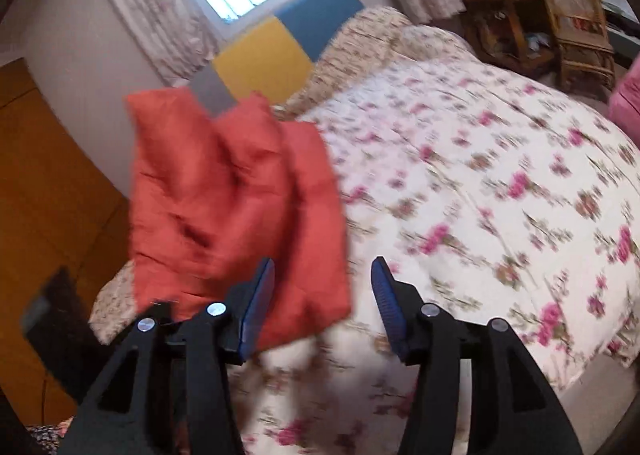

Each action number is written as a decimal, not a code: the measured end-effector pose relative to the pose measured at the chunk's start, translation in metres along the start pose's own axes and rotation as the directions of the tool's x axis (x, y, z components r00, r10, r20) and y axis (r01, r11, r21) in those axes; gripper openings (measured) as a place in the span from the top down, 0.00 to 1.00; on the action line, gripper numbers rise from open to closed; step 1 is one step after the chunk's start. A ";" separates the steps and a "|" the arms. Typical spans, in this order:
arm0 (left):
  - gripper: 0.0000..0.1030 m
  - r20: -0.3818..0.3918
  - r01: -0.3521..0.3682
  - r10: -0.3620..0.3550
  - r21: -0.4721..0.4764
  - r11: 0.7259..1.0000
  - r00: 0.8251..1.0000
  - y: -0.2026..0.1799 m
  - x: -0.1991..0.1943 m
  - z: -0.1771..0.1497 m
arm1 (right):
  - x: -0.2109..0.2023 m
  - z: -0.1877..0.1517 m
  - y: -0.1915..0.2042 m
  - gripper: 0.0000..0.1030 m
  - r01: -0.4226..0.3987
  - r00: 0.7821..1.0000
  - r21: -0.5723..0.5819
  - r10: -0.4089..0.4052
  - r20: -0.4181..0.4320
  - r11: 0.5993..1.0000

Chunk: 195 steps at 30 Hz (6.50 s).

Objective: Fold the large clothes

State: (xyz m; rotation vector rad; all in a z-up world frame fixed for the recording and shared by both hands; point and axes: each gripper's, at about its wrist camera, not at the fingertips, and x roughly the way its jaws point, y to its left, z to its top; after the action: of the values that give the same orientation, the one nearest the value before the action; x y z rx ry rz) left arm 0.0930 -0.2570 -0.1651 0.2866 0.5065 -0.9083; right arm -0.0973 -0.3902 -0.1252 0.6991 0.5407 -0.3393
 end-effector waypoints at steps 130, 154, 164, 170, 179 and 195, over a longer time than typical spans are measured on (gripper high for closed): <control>0.03 -0.088 -0.304 0.291 -0.335 0.892 0.953 0.150 0.051 0.043 | 0.192 0.080 0.049 0.61 0.165 0.986 -0.372 -0.155 0.055 0.914; 0.03 -0.148 -0.418 0.391 -0.290 0.861 0.908 0.192 0.074 0.119 | 0.226 0.149 0.085 0.60 0.107 0.992 -0.392 -0.125 -0.022 0.914; 0.03 -0.209 -0.409 0.359 -0.308 0.859 0.910 0.196 0.127 0.088 | 0.285 0.127 0.049 0.59 0.136 0.970 -0.352 -0.197 -0.144 0.926; 0.03 -0.250 -0.399 0.330 -0.321 0.859 0.910 0.205 0.146 0.082 | 0.303 0.125 0.042 0.59 0.150 0.962 -0.333 -0.216 -0.169 0.931; 0.03 -0.230 -0.395 0.334 -0.317 0.863 0.914 0.201 0.141 0.077 | 0.294 0.120 0.042 0.58 0.153 0.974 -0.328 -0.199 -0.110 0.932; 0.03 -0.181 -0.264 0.205 -0.430 0.863 0.962 0.182 0.034 0.034 | 0.193 0.102 0.064 0.29 0.170 0.982 -0.322 -0.189 -0.029 0.931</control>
State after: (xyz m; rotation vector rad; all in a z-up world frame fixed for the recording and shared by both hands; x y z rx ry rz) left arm 0.2676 -0.1872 -0.1499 -0.0204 0.7697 -0.5127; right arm 0.1253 -0.4363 -0.1374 0.3475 0.7010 -0.3917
